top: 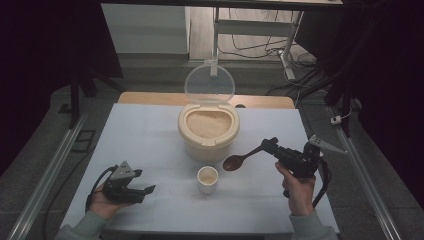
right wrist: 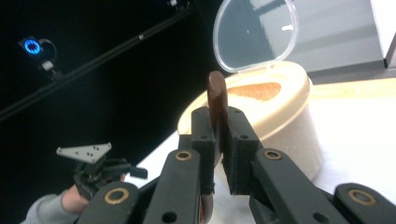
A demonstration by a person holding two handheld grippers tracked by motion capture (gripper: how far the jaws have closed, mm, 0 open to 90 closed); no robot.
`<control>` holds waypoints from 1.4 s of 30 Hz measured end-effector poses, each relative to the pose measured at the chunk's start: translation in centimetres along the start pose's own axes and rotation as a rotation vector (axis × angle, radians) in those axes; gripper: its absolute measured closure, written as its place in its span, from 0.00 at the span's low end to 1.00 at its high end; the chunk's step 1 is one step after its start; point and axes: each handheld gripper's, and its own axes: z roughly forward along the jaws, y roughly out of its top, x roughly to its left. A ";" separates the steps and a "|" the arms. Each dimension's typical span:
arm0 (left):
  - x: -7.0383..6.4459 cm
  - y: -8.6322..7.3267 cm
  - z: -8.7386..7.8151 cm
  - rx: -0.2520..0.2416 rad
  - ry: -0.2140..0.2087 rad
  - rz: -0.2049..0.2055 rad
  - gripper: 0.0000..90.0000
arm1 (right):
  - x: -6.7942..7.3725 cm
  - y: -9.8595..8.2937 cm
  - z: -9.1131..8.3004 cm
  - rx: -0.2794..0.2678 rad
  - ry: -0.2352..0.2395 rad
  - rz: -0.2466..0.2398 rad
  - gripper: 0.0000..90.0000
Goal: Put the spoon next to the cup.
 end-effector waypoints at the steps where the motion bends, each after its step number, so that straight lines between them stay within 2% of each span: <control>1: 0.0 0.0 0.0 0.001 0.000 0.001 0.26 | 0.0 0.1 -0.1 0.011 -0.003 -0.002 0.93; 9: -0.1 0.0 0.0 0.004 0.002 0.006 0.26 | -0.2 -0.3 0.5 0.175 0.000 -0.031 0.93; 14: -0.1 0.0 0.0 0.004 0.002 0.008 0.26 | -0.1 -0.8 1.4 0.233 0.008 -0.046 0.93; 23: -0.1 0.0 0.0 0.003 0.001 0.009 0.26 | 0.5 -1.2 2.3 0.301 0.022 -0.083 0.93; 38: -0.1 0.1 0.0 0.008 -0.002 0.013 0.26 | 0.9 -3.1 4.9 0.500 0.056 -0.094 0.93; 42: -0.1 0.1 0.0 0.009 -0.002 0.011 0.26 | 0.9 -3.6 5.5 0.531 0.063 -0.104 0.93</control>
